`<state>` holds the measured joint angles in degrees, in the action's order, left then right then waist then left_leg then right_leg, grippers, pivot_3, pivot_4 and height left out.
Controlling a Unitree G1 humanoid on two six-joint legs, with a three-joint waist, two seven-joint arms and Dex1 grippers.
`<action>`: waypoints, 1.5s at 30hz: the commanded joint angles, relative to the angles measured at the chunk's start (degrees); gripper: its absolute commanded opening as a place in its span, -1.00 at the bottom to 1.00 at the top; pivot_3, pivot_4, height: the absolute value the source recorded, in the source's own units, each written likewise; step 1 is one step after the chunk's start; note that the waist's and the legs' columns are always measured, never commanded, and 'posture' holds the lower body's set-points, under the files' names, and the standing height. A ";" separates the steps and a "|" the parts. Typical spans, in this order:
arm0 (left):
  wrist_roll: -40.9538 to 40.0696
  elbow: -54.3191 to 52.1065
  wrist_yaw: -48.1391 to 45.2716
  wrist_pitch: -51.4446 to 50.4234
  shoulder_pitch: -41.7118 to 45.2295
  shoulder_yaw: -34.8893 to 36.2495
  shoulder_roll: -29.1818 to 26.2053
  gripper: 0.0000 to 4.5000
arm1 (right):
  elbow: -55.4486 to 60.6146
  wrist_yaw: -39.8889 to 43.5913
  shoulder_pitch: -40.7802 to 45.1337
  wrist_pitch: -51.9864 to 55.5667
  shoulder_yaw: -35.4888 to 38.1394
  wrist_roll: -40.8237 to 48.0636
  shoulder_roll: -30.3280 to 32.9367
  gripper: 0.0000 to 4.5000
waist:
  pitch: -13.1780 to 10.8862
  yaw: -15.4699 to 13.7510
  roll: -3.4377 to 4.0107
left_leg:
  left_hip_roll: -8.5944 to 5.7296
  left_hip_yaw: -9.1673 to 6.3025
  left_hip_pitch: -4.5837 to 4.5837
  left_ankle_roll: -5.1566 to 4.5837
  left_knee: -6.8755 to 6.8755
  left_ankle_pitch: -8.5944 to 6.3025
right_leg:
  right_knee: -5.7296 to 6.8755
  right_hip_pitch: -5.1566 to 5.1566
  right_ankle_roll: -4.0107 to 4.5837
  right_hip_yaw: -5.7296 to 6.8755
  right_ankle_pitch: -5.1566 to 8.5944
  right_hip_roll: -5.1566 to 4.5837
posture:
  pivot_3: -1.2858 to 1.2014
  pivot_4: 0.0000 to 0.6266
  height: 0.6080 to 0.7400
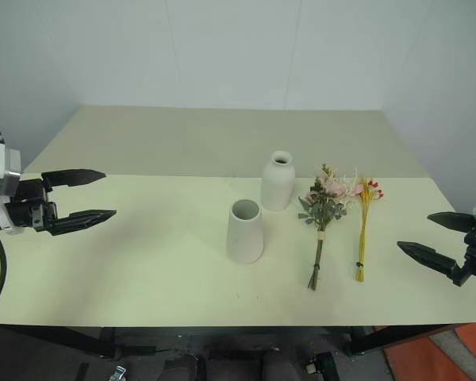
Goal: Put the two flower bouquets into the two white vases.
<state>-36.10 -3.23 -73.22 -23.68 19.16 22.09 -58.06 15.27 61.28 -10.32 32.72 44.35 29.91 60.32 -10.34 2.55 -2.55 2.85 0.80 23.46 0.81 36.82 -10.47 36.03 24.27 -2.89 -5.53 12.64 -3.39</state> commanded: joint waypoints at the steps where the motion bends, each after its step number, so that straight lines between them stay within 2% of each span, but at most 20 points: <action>1: -0.17 -2.14 0.37 1.21 -0.09 0.81 -0.19 0.98 | 0.73 0.44 0.29 -0.16 2.96 -0.32 1.37 1.00 | 0.00 0.00 0.00 | 0.00 0.00 0.00 0.00 0.00 0.00 | 0.00 0.00 0.00 0.00 0.00 0.00 | 0.03 -0.52 1.00; 10: -0.42 -2.55 0.19 0.81 -0.69 1.92 -1.00 0.98 | 0.51 -0.90 2.49 -0.04 0.77 -0.51 1.08 1.00 | 0.00 0.03 0.00 | 0.00 0.00 -0.01 0.00 0.00 0.00 | 0.00 0.00 0.00 0.00 0.00 0.00 | 0.03 -0.52 1.00; 15: -0.84 -2.82 0.03 0.61 0.13 0.90 -0.75 0.98 | 3.34 -6.97 6.35 4.96 -3.86 -1.01 1.90 1.00 | 0.00 0.12 0.00 | 0.00 0.00 -0.02 0.00 0.00 0.00 | 0.00 0.00 -0.01 -0.01 0.00 0.00 | 0.03 -0.52 1.00; 18: -1.10 -3.05 -0.35 0.56 1.51 -0.85 -0.06 0.98 | 3.34 -11.50 12.72 13.41 -11.41 -0.14 4.30 1.00 | 0.00 0.23 0.00 | 0.00 0.00 -0.03 0.00 0.00 0.00 | 0.02 0.01 0.00 -0.02 -0.01 0.00 | 0.03 -0.52 1.00; 20: -1.03 -3.07 -0.54 0.58 2.71 -2.45 0.60 0.98 | 1.34 -17.24 21.45 23.04 -19.17 -0.19 3.98 1.00 | 0.00 0.43 -0.01 | 0.00 0.01 -0.07 0.00 0.00 0.00 | 0.02 0.00 0.00 -0.03 -0.01 0.00 | 0.03 -0.52 1.00; 24: -0.32 -2.55 -1.18 0.99 5.14 -5.49 2.03 0.98 | -5.15 -26.53 34.90 32.94 -31.48 -4.28 -1.96 1.00 | 0.02 0.59 -0.03 | 0.00 -0.02 0.08 -0.01 0.01 0.01 | 0.00 0.09 0.03 -0.01 -0.02 0.01 | 0.03 -0.52 1.00; 27: -0.32 -2.83 -1.88 1.01 6.61 -7.39 2.65 0.98 | -10.76 -31.46 40.55 35.10 -37.39 -8.09 -6.91 1.00 | 0.02 0.57 -0.04 | -0.02 -0.06 0.34 -0.02 0.00 0.01 | -0.02 0.23 0.03 -0.02 -0.01 0.04 | 0.03 -0.52 1.00; 29: -0.51 -3.29 -2.24 0.84 6.98 -8.10 2.89 0.98 | -13.50 -33.12 42.51 35.23 -39.05 -9.80 -8.80 1.00 | 0.02 0.39 -0.02 | -0.04 -0.07 0.51 -0.03 0.00 0.01 | -0.02 0.35 -0.27 -0.02 -0.20 0.05 | 0.03 -0.52 1.00; 34: -0.86 -5.19 -1.55 -0.11 6.89 -8.54 3.21 0.98 | -20.05 -35.09 45.28 32.67 -42.75 -13.66 -10.45 1.00 | 0.02 -0.13 -0.02 | -0.06 -0.10 1.10 -0.05 0.00 0.00 | 0.03 0.89 -0.11 0.01 -0.35 0.04 | 0.03 -0.52 1.00; 40: -1.49 -6.87 -0.78 -1.12 5.54 -7.77 2.95 0.98 | -24.50 -33.39 47.39 31.54 -43.04 -14.89 -10.59 1.00 | 0.02 -0.03 -0.02 | -0.06 -0.10 1.06 -0.07 0.02 -0.01 | 0.06 0.88 -0.18 0.01 -0.33 0.05 | 0.03 -0.52 1.00; 45: -1.66 -7.74 -0.02 -1.55 5.09 -7.84 3.17 0.98 | -33.21 -32.87 51.30 30.88 -42.40 -15.08 -12.93 1.00 | 0.02 0.29 -0.02 | -0.04 -0.10 0.86 -0.08 0.04 0.01 | 0.07 0.75 -0.39 -0.02 -0.33 0.11 | 0.03 -0.52 1.00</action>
<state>-36.68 -9.20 -73.60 -25.20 24.24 12.66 -54.60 -16.32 28.20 39.26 64.94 0.59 15.26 47.38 -10.32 2.84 -2.58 2.81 0.70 24.30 0.73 36.88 -10.46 36.10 25.01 -3.30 -5.55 12.30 -3.28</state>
